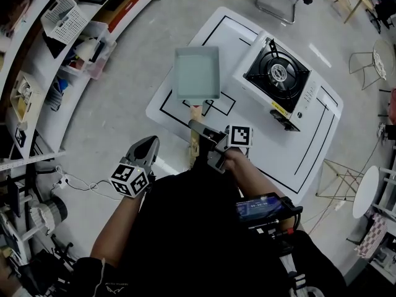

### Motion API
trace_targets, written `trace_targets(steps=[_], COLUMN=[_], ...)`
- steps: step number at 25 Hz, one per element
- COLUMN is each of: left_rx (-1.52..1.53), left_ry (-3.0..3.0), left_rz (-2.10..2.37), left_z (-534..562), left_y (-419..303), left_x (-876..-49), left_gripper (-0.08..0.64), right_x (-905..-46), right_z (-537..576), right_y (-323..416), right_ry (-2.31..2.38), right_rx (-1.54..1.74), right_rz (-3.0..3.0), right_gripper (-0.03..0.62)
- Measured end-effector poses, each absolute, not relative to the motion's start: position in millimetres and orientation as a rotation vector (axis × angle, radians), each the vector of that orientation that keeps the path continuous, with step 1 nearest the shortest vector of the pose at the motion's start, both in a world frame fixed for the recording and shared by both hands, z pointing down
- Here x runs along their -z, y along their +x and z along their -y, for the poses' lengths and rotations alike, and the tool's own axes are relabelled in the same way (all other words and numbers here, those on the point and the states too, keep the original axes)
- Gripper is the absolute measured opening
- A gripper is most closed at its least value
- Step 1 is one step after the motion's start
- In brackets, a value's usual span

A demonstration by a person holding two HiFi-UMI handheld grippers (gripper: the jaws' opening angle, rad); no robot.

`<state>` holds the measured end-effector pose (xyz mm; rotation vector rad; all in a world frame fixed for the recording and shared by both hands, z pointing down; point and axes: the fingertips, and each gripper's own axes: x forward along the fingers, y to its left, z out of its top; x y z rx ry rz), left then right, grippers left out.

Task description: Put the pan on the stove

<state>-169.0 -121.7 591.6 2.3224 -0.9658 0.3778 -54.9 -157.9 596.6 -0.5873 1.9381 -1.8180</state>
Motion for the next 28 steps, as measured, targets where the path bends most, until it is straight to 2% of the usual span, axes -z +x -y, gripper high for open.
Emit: trace_targets(steps=[15, 28], left_rx=[-0.353, -0.341], left_ry=[2.361, 2.450], left_rz=[0.957, 0.848], left_z=[120, 132], left_y=[-161, -123], left_x=[-584, -575], left_gripper=[0.009, 0.009], right_x=[-566, -544], right_z=[157, 151], right_y=[-38, 10], right_ry=[-0.605, -0.711], right_rx=[1.723, 1.615], right_rz=[-1.981, -1.959], right_gripper=[0.123, 0.124])
